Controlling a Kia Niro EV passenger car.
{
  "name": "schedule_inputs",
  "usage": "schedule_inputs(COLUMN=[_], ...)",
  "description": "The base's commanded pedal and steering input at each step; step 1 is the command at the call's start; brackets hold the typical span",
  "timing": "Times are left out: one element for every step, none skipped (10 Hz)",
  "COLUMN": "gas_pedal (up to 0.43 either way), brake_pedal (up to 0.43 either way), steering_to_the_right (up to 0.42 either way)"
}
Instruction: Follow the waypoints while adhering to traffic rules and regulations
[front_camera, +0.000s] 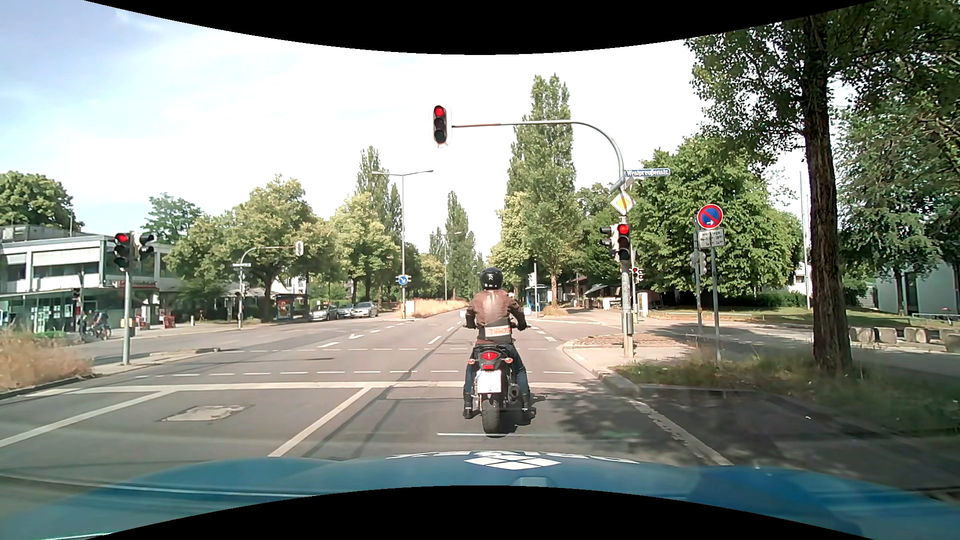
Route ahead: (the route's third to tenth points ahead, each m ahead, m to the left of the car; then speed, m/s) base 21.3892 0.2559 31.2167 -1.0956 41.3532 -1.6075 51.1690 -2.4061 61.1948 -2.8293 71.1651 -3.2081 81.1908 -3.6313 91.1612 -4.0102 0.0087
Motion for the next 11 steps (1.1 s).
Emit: schedule_inputs(gas_pedal=[0.0, 0.0, 0.0, 0.0, 0.0, 0.0, 0.0, 0.0, 0.0, 0.0, 0.0], brake_pedal=[0.201, 0.201, 0.201, 0.201, 0.201, 0.201, 0.201, 0.201, 0.201, 0.201, 0.201], steering_to_the_right=[-0.002, -0.001, -0.001, -0.002, -0.001, -0.001, -0.001, -0.001, -0.001, -0.001, -0.001])
